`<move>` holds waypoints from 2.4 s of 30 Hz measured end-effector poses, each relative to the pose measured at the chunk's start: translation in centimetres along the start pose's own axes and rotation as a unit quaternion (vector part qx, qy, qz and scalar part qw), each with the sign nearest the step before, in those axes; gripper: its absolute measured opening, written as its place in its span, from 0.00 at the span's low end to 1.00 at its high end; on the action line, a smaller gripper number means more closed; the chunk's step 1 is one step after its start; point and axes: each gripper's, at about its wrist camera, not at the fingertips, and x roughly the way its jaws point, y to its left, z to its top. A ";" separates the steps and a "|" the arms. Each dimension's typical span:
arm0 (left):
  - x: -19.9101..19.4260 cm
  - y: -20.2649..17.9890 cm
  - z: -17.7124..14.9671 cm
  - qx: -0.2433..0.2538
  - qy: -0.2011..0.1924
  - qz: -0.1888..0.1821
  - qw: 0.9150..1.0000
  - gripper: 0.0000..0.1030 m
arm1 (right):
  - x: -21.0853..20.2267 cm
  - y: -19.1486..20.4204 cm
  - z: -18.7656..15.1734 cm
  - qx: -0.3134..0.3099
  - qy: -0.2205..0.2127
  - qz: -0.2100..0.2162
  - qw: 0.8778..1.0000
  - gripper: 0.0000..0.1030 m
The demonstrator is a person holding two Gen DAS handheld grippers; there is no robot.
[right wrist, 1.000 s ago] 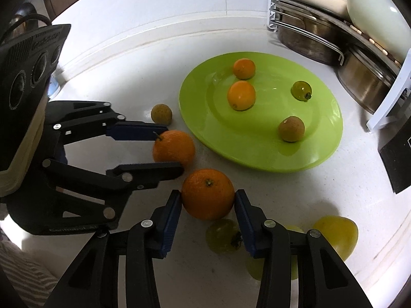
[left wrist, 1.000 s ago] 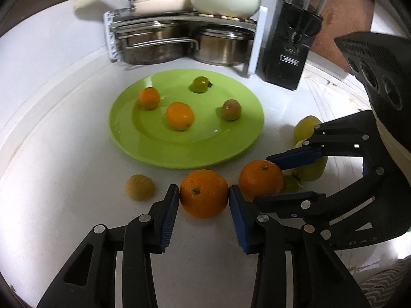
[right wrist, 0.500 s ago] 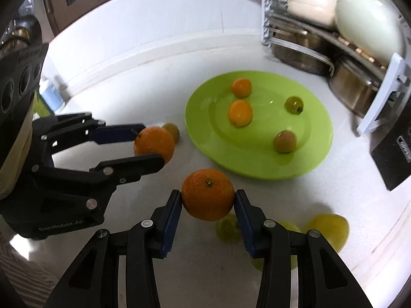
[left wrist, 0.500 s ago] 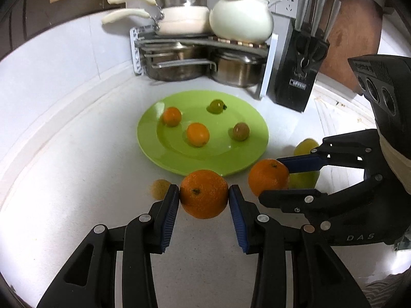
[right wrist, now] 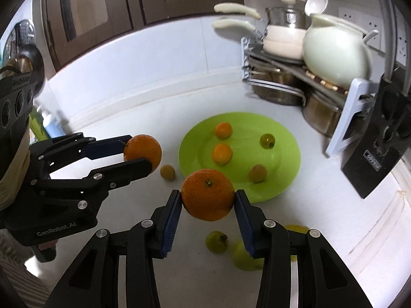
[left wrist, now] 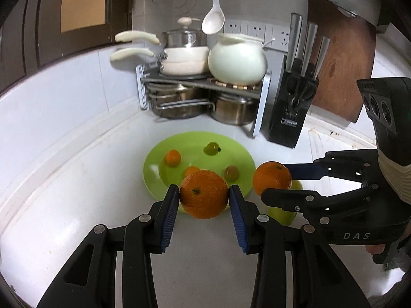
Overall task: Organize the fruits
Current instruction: 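Lift and carry the orange in the left tool over the plate while the right tool carries its orange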
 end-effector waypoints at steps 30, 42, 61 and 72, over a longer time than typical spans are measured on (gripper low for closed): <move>2.2 0.4 6.2 0.025 -0.048 0.009 0.998 0.38 | -0.8 -2.4 6.4 -0.009 -0.078 -0.020 0.997 0.42; 4.6 2.0 8.4 0.020 -0.046 0.014 0.999 0.38 | 2.1 -4.0 9.2 -0.026 -0.065 -0.022 0.997 0.42; 14.4 6.3 9.0 -0.004 0.059 -0.004 0.998 0.38 | 11.2 -6.9 11.7 -0.045 0.041 -0.021 0.998 0.42; 19.0 7.0 8.3 0.009 0.117 -0.022 0.993 0.38 | 15.3 -8.7 11.5 -0.045 0.093 -0.020 0.994 0.42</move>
